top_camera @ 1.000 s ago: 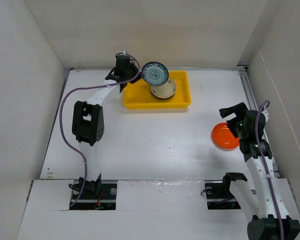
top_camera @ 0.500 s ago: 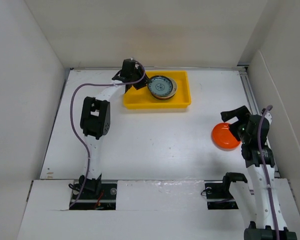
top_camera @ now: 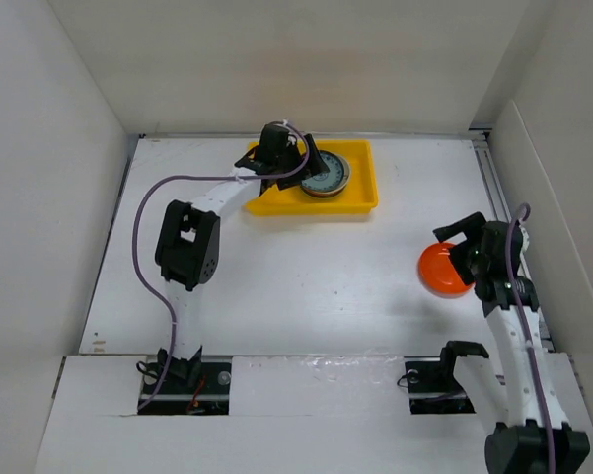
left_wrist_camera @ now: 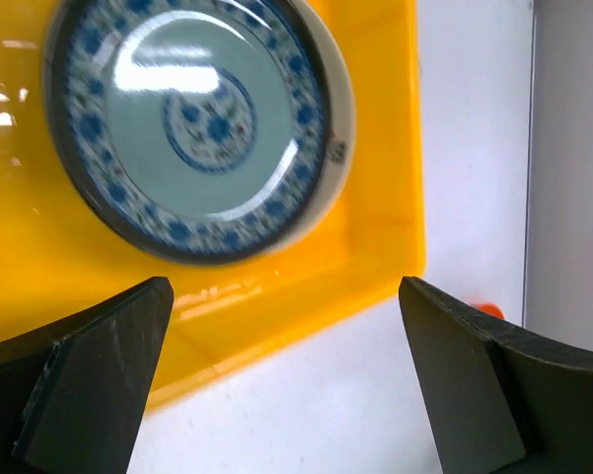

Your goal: Place the plates into the plastic bin on the countertop

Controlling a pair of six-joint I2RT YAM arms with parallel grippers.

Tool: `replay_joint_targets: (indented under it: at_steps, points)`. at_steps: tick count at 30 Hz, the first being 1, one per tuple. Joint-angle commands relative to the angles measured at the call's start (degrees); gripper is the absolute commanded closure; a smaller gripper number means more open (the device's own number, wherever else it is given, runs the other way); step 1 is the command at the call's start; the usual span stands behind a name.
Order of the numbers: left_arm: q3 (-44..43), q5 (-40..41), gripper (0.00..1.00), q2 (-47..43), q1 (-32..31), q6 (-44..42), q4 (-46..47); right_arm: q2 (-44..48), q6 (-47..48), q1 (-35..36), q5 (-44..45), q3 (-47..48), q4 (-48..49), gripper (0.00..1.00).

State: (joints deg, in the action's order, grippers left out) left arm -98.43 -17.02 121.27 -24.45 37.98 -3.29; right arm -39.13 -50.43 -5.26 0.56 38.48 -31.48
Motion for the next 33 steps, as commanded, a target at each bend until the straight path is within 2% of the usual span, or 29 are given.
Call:
replay_joint_targets:
  at_steps: [1, 3, 8, 10, 13, 15, 17, 18, 24, 28, 33]
  points:
    - [3.1, 6.0, 0.0, -12.7, -3.0, -3.3, -0.2, -6.2, -5.7, -2.2, 4.8, 0.8, -3.0, 0.0]
    - [9.1, 9.1, 0.0, -19.5, -3.9, -2.8, -1.8, -6.9, -7.7, -6.0, 8.3, -0.9, -3.0, 0.0]
    - [26.8, 17.4, 0.0, -35.6, -4.4, 0.6, -2.5, -6.2, -11.8, -13.3, 6.0, -6.4, -2.3, 0.02]
    - [30.4, 18.0, 0.0, -41.8, -4.4, 1.1, -2.5, -6.2, -12.8, -13.8, 3.5, -9.4, -0.7, 0.02]
    - [33.7, 20.3, 0.0, -45.9, -4.4, 0.6, -4.2, -7.5, -14.2, -13.8, -0.2, -13.3, 1.9, 0.04]
    - [34.4, 20.4, 0.0, -46.5, -4.4, 0.6, -4.8, -11.2, -15.5, -13.8, -1.4, -15.9, 5.0, 0.04]
    - [34.4, 18.5, 0.0, -46.5, -4.4, 0.1, -4.8, -12.3, -15.5, -13.8, -2.2, -15.9, 6.9, 0.14]
    - [34.4, 18.0, 0.0, -46.5, -4.4, 0.1, -4.8, -13.5, -15.5, -13.8, -1.7, -15.9, 7.5, 0.15]
    - [32.9, 18.0, 0.0, -46.5, -4.4, -1.0, -5.3, -18.9, -15.5, -14.3, -0.3, -15.4, 13.1, 0.14]
    - [32.9, 17.5, 0.0, -46.5, -3.8, -1.0, -5.3, -31.1, -14.1, -14.3, -0.8, -14.7, 17.2, 0.19]
    - [34.1, 16.0, 0.0, -46.5, -2.2, -1.0, -4.3, -35.7, -12.9, -14.9, -2.9, -13.2, 19.3, 0.3]
